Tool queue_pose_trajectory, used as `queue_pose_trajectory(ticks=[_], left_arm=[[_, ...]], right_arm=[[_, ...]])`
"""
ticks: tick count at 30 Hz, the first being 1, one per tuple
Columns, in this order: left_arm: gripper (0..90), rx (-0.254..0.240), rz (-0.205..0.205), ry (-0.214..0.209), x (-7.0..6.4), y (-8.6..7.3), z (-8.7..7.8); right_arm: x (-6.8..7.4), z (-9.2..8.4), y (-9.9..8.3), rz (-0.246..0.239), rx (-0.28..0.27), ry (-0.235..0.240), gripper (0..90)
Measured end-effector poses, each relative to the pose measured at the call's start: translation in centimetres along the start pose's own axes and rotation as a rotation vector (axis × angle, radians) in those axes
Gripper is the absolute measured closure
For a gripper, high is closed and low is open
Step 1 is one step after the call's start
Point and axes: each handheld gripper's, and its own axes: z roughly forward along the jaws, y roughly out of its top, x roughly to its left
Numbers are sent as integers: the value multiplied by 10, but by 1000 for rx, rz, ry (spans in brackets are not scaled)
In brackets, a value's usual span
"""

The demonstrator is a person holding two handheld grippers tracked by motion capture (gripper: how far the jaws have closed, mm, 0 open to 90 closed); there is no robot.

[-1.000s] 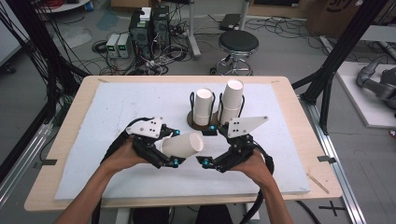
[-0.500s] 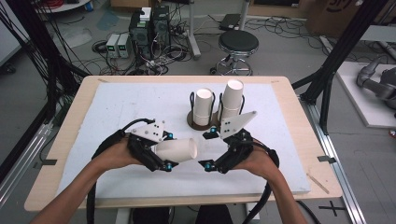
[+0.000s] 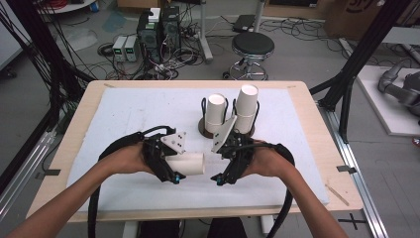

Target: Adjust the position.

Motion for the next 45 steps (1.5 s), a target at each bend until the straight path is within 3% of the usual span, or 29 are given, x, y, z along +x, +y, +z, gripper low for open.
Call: queue_pose_trajectory(ticks=[1, 7, 10, 28, 35, 37, 40, 41, 45], left_arm=[[278, 16, 3, -1, 0, 1, 0], [278, 103, 27, 13, -2, 10, 6], [278, 112, 20, 14, -2, 11, 7], [278, 116, 35, 11, -1, 17, 14], [277, 112, 32, 10, -1, 17, 14], [277, 111, 34, 11, -1, 18, 14], [278, 102, 27, 6, -2, 18, 14], [278, 89, 24, 4, -2, 18, 15], [277, 95, 25, 10, -2, 18, 14]], right_arm=[[0, 0, 0, 0, 0, 0, 154], [-1, 7, 12, -45, 123, -4, 154], [0, 11, 16, -56, 157, -2, 154], [-1, 19, 26, -71, 165, 20, 160], [-1, 21, 29, -80, 159, 3, 160], [2, 21, 30, -48, 149, 3, 160], [0, 21, 31, -65, 147, 19, 239], [-2, 22, 32, -92, 152, 16, 309], [-2, 23, 33, -72, 153, 25, 354]])
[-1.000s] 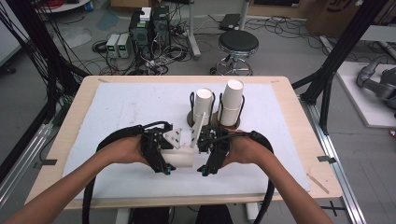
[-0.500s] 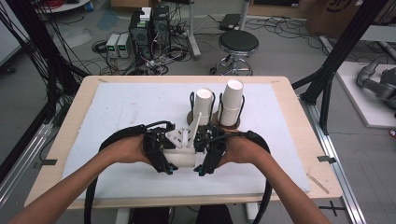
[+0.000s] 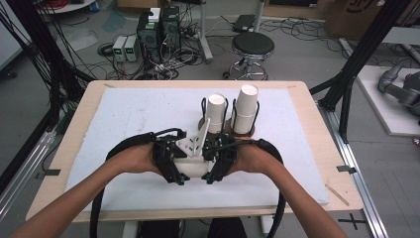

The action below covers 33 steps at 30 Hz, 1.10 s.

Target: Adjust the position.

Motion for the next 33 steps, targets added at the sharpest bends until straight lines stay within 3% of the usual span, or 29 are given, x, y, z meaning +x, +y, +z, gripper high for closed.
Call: queue_pose_trajectory(ticks=[13, 15, 16, 18, 24, 33], left_arm=[[256, -21, -1, -14, 1, -1, 0], [201, -42, 9, -33, 3, -2, -2], [201, -65, -1, -63, 3, -4, -2], [85, -95, -18, -113, 4, -5, -3], [64, -156, -51, -102, 8, -10, -6], [65, -243, -44, -47, 13, -9, -24]], right_arm=[[1, -1, -1, 2, 9, -2, 364], [2, -2, -1, 1, 5, -4, 365], [2, -2, -1, 1, 5, -4, 365], [2, -2, -2, 6, 3, -1, 365], [3, 1, -3, 8, -9, 6, 364], [5, 5, -8, 11, -28, 14, 364]])
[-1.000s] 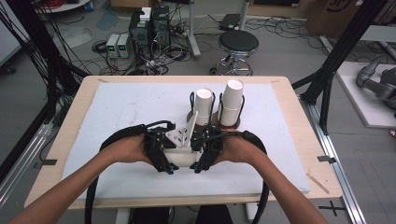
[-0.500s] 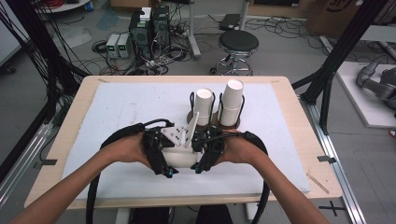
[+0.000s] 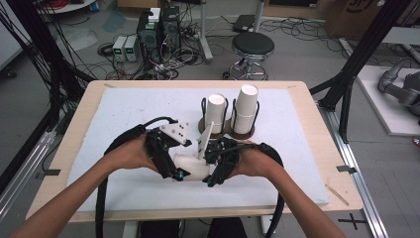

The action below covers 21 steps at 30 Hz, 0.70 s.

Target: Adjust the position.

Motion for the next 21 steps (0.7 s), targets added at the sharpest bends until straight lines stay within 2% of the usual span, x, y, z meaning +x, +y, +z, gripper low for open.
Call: queue_pose_trajectory(ticks=[3, 5, 9, 18, 21], left_arm=[[65, -64, -18, 6, 1, 0, -7], [65, -94, -16, 16, 2, 0, -11], [65, -163, -35, 12, 5, -3, -18], [65, -270, -76, 26, 7, -17, -28], [65, -280, -82, 28, 7, -23, -29]], right_arm=[[1, -2, -2, 2, -12, -10, 364], [1, -4, -5, 10, -28, -16, 364], [0, -6, -11, 22, -61, -18, 364], [1, -7, -27, 58, -122, -38, 364], [1, -9, -30, 65, -135, -43, 364]])
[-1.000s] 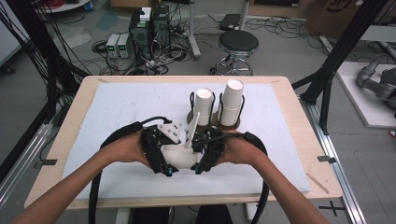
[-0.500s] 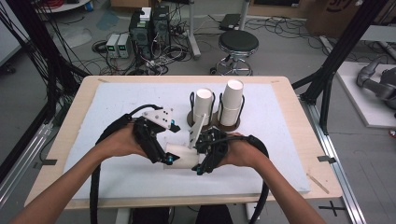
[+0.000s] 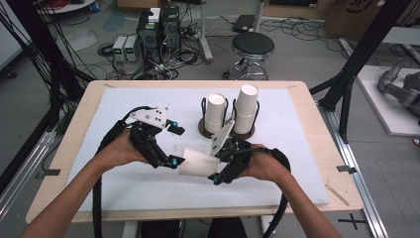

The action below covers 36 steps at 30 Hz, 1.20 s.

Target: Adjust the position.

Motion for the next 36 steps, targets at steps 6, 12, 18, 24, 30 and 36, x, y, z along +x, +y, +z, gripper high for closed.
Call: queue_pose_trajectory(ticks=[6, 12, 18, 24, 30, 36], left_arm=[[64, -89, -19, -1, -2, -17, -3], [65, -125, -43, 5, -4, -34, -1], [65, -145, -64, 12, -5, -47, 0], [65, -170, -68, 25, -9, -59, 3], [65, -206, -90, 18, -11, -69, 5], [65, -246, -99, 16, -13, -75, 11]], right_arm=[[0, -6, -6, -5, -55, -39, 364], [4, -8, -12, 17, -117, -64, 364], [6, -1, -22, 50, -211, -69, 364], [9, 10, -30, 72, -282, -79, 364], [11, 18, -36, 87, -376, -80, 364], [13, 24, -41, 105, -465, -82, 364]])
